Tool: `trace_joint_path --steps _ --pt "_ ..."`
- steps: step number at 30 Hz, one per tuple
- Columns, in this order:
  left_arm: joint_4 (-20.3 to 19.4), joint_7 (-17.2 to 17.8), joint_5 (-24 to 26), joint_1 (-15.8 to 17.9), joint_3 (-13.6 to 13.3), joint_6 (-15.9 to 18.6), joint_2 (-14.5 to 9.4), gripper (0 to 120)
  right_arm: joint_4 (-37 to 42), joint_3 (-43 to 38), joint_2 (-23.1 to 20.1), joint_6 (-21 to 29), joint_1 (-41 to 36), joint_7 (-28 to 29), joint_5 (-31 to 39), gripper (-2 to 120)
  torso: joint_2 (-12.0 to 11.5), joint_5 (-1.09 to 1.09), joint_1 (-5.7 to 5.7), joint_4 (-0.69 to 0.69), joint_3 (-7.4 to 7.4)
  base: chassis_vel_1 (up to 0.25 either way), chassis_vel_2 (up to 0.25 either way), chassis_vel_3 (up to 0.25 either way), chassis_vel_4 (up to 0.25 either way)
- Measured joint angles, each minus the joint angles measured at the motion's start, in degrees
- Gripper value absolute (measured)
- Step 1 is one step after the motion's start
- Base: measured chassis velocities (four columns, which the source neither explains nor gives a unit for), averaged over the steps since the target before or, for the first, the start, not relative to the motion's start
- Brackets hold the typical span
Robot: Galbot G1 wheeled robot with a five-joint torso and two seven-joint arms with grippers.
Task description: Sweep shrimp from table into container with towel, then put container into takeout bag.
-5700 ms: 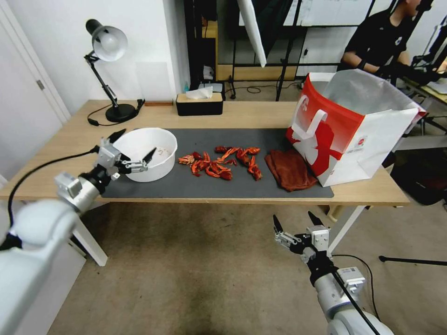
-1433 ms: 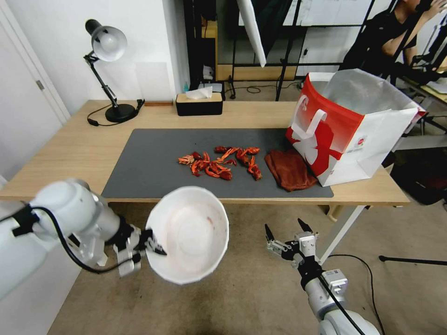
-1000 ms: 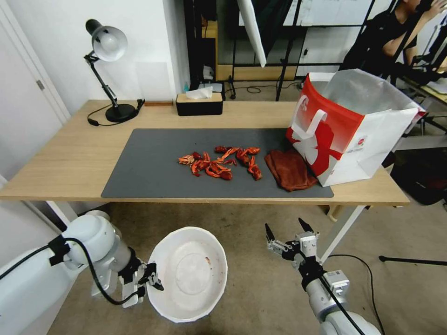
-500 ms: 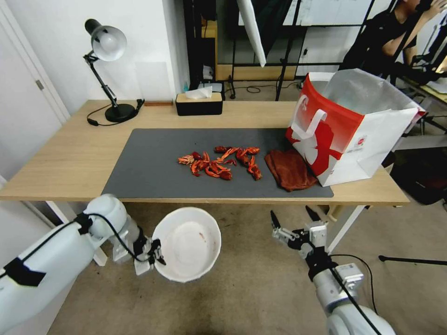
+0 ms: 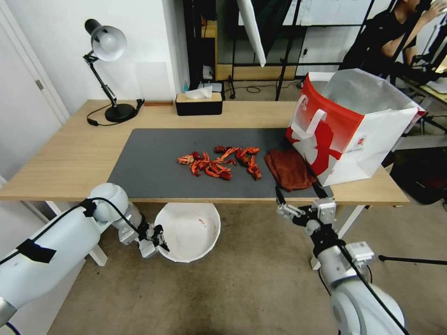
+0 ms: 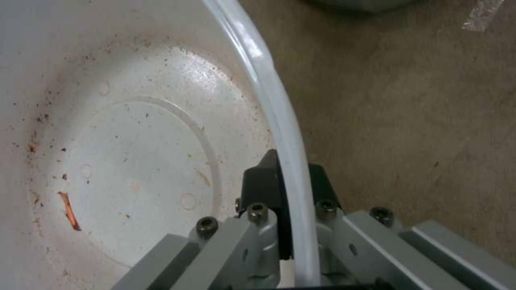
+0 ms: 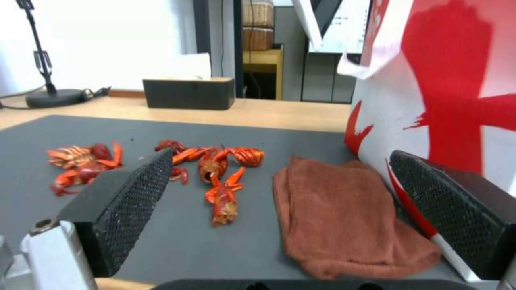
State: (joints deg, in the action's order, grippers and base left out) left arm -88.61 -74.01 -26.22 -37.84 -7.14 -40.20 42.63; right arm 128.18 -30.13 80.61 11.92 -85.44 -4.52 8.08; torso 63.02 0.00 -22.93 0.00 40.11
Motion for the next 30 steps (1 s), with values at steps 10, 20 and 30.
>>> trace_joint_path --steps 10,20,30 --pt "-0.5 0.0 -0.2 0.4 -1.0 0.3 0.6 0 -6.0 2.2 -4.7 2.6 7.9 2.1 2.3 100 0.0 0.01 0.0 0.0 0.0 0.0 0.0 0.0 0.0" --pt "1.0 0.4 -1.4 1.9 -2.6 0.1 2.8 0 -12.3 7.2 -10.3 7.2 17.2 6.4 4.8 100 0.0 0.0 0.0 -0.01 0.0 0.0 0.0 0.0 0.0" --pt "1.5 0.8 -1.9 3.1 -3.9 -0.7 4.1 0 -16.7 12.0 -12.1 16.0 25.3 13.8 9.5 100 0.0 0.0 0.0 -0.01 0.0 0.0 0.0 0.0 0.0"
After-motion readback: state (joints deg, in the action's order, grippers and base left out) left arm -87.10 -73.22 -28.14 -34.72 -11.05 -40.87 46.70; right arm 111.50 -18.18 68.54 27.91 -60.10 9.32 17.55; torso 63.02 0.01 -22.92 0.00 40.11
